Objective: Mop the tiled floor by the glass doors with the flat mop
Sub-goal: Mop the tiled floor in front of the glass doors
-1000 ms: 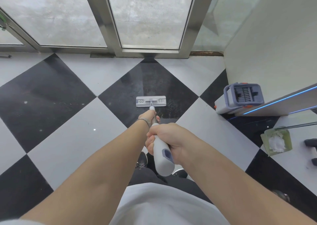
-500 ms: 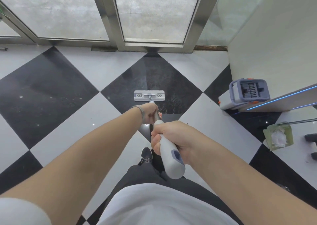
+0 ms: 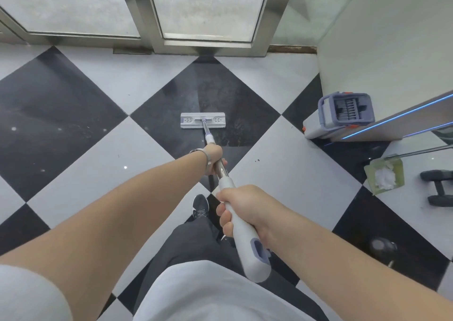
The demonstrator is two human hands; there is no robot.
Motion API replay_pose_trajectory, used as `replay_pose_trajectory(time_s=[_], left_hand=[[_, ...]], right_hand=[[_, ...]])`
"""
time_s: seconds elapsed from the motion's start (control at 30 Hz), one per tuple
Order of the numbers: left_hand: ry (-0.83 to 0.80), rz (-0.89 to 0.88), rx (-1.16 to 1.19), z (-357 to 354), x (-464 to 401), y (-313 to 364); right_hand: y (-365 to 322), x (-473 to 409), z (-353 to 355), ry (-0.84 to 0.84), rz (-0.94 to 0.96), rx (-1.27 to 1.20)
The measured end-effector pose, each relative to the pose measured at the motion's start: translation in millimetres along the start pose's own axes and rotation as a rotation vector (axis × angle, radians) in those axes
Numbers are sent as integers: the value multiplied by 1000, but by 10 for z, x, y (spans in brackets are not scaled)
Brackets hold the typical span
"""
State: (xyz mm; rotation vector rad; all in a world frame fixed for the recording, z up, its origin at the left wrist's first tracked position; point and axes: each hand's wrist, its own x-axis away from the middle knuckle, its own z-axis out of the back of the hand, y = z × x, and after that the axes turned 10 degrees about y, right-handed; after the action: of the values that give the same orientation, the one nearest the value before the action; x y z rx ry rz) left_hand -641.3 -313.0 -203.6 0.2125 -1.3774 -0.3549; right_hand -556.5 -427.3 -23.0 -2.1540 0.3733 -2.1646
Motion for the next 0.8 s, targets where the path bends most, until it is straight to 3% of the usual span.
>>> replay_pose_trajectory(time_s=[0.4,0.8], left_hand=[[-2,22,157,67,-390,101],[-5,12,183,524,-983,1288]], right_hand=[[-140,-206,-136,5,60,82],[-1311,-610,-716,-14,70,5]])
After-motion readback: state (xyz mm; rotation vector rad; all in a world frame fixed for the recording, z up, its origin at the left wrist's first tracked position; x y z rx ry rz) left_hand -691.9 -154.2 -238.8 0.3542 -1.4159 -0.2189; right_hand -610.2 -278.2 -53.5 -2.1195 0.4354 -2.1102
